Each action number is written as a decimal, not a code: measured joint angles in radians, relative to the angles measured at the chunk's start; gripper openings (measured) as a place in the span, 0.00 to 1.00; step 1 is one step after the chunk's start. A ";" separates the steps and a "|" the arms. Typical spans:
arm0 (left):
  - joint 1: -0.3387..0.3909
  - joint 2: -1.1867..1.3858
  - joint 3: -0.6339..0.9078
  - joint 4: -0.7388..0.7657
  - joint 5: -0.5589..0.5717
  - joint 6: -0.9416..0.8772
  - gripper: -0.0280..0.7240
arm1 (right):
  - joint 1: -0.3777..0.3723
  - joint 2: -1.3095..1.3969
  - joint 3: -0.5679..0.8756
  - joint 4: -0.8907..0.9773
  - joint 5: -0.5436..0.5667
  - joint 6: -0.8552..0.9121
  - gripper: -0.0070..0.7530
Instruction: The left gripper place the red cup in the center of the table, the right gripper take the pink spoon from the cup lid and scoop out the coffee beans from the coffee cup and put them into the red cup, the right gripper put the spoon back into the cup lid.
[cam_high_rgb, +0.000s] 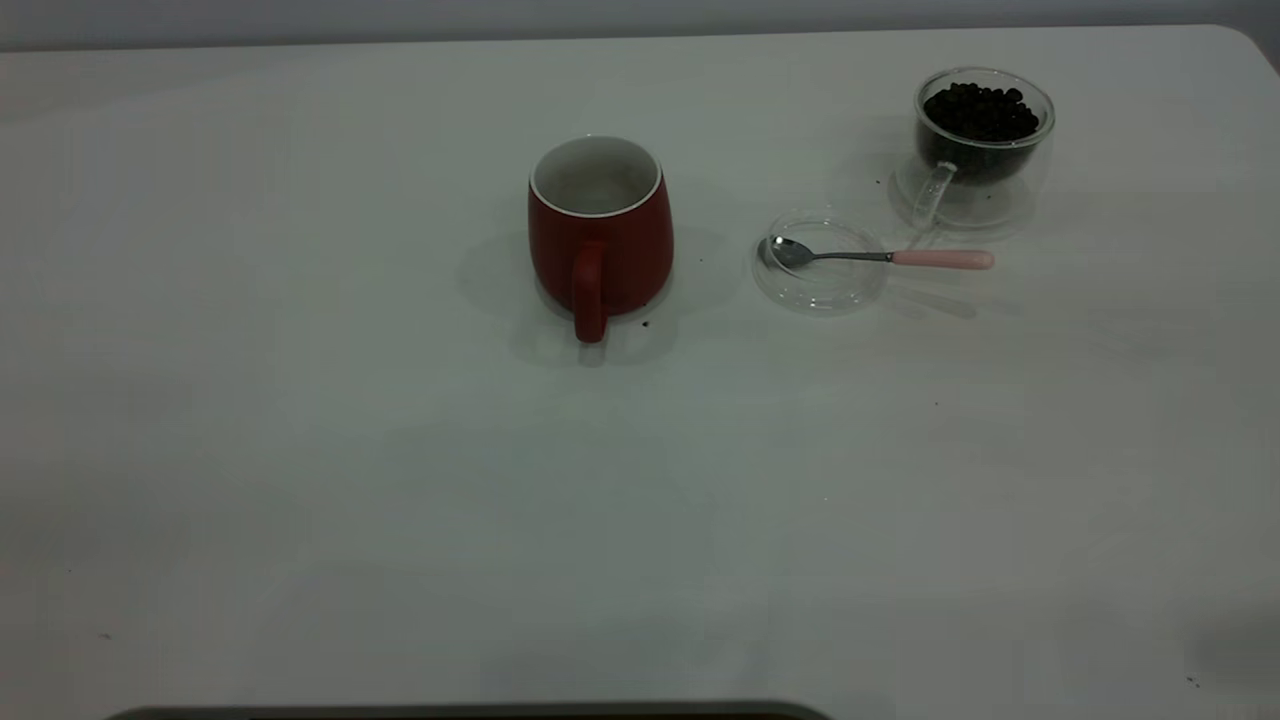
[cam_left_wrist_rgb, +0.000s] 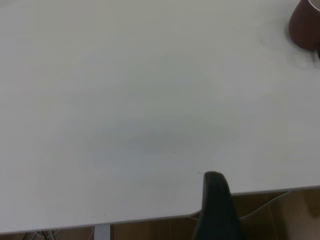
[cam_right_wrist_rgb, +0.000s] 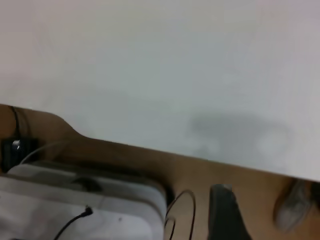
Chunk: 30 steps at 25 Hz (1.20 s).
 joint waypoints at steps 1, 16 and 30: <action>0.000 0.000 0.000 0.000 0.000 0.000 0.79 | 0.000 -0.048 0.023 0.003 0.000 -0.006 0.65; 0.000 0.000 0.000 0.000 0.000 0.001 0.79 | 0.000 -0.540 0.200 0.010 -0.005 -0.028 0.65; 0.000 0.000 0.000 0.000 0.000 0.002 0.79 | 0.000 -0.729 0.200 0.013 0.006 -0.028 0.65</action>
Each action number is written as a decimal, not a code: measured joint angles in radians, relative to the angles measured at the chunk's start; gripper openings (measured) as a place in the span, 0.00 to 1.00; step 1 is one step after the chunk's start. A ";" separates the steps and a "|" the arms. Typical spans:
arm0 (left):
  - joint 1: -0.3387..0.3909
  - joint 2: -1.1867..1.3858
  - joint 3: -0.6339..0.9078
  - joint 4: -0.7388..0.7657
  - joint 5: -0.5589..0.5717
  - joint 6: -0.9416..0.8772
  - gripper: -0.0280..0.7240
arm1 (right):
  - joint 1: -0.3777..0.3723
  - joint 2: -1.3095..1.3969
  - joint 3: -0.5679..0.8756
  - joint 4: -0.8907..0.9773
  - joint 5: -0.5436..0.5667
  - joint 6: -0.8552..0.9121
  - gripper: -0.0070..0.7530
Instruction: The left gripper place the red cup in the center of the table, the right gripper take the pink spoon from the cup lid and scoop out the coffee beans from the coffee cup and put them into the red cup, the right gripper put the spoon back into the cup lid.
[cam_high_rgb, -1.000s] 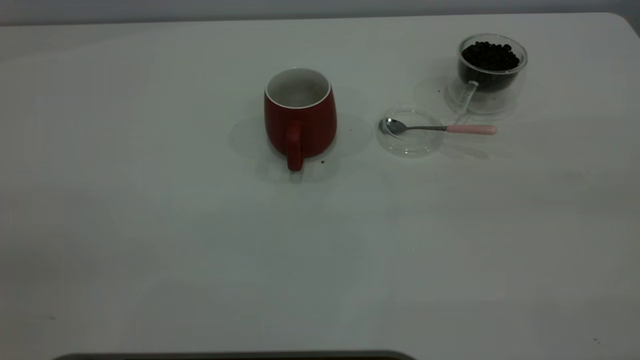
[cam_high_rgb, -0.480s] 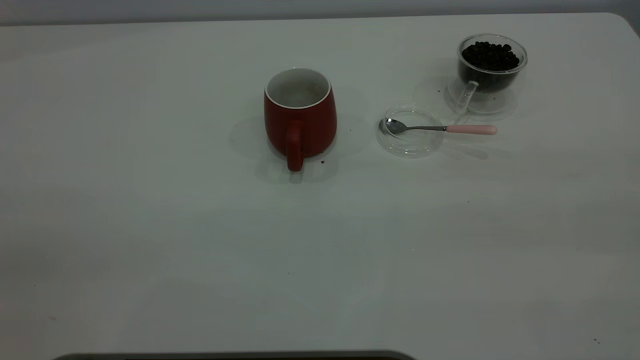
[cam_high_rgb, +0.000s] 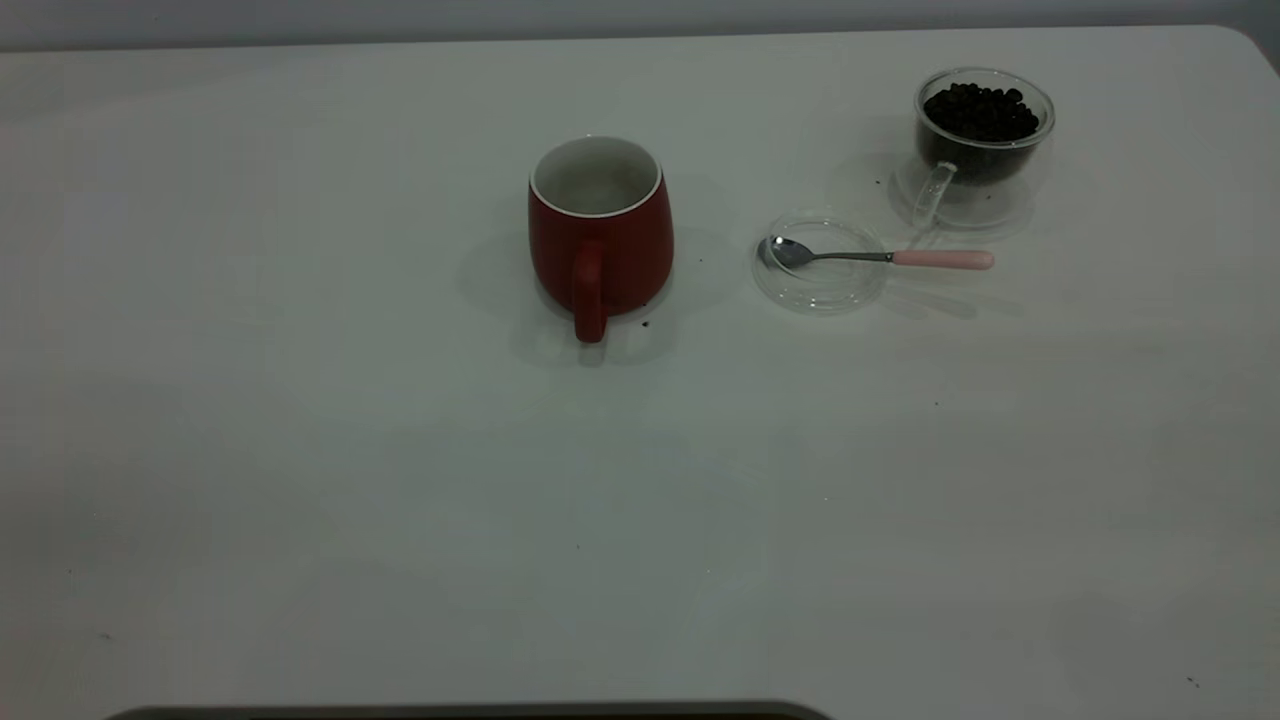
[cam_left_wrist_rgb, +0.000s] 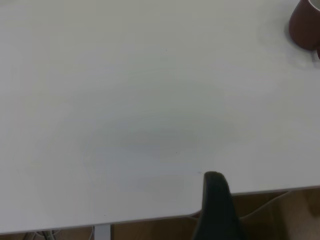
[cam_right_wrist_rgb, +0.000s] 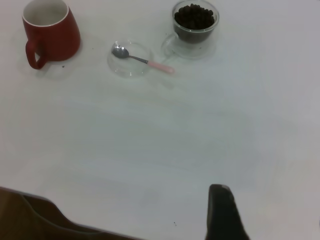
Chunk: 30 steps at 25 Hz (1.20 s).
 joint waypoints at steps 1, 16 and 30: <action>0.000 0.000 0.000 0.000 0.000 0.000 0.79 | 0.000 0.000 0.000 0.000 0.001 0.000 0.65; 0.000 0.000 0.000 0.000 0.000 0.001 0.79 | -0.054 0.000 0.000 -0.042 0.002 0.031 0.65; 0.000 0.000 0.000 0.000 0.000 0.001 0.79 | -0.054 0.000 0.000 -0.109 0.002 0.124 0.65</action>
